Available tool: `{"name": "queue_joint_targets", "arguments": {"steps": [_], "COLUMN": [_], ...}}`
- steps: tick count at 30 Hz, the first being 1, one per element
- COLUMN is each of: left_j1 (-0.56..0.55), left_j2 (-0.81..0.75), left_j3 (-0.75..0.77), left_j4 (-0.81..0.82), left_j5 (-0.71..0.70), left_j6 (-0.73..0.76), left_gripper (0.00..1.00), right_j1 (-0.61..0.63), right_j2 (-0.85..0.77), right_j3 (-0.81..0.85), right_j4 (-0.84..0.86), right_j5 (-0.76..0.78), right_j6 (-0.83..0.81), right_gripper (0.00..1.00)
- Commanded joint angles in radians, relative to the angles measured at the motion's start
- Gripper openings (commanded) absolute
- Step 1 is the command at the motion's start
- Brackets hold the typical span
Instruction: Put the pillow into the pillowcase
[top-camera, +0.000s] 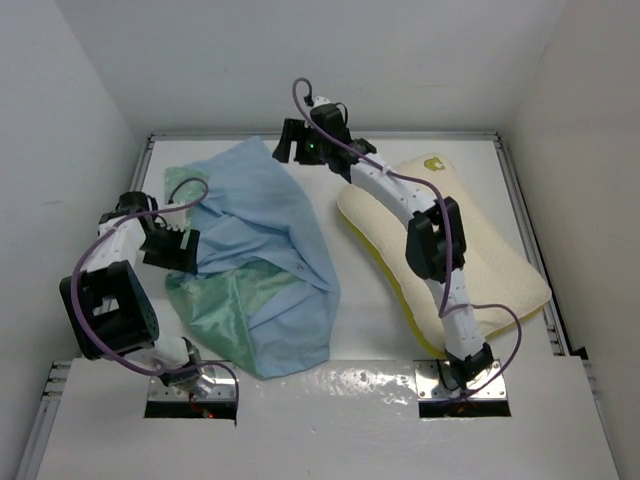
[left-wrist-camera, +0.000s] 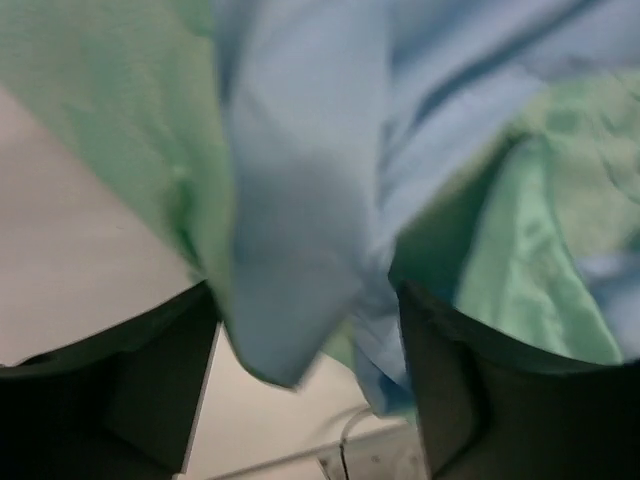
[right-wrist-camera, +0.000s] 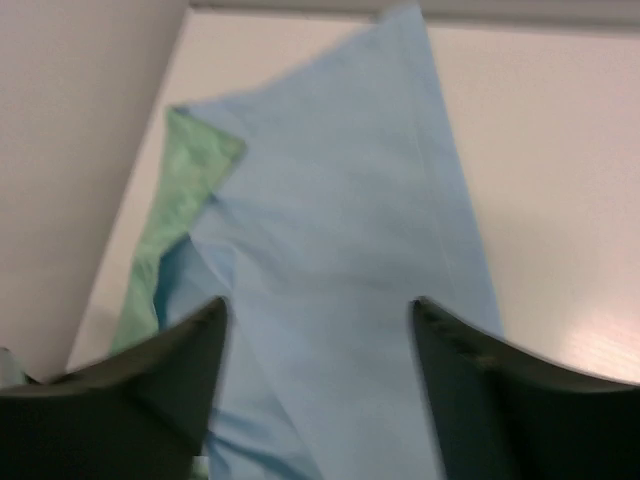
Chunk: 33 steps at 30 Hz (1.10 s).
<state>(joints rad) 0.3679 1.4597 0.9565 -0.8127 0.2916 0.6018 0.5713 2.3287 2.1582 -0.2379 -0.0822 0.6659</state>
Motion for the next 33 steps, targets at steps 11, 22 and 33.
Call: {"name": "queue_joint_targets", "arguments": {"steps": [11, 22, 33], "left_j1": [-0.656, -0.701, -0.581], "left_j2": [-0.078, 0.169, 0.143], "left_j3": [0.174, 0.1, 0.045], "left_j4": [-0.082, 0.362, 0.347], "left_j5": [0.133, -0.118, -0.001], "left_j6": [0.43, 0.254, 0.1], "left_gripper": [0.75, 0.76, 0.0], "right_j1": [0.094, 0.236, 0.197], "right_j2": [-0.633, -0.821, -0.54], "right_j3": [-1.026, -1.468, -1.329], "right_j4": [-0.074, 0.319, 0.264], "right_j5": [0.068, -0.017, -0.025], "right_j6": [-0.325, -0.134, -0.101], "right_gripper": [0.84, 0.84, 0.0]}}
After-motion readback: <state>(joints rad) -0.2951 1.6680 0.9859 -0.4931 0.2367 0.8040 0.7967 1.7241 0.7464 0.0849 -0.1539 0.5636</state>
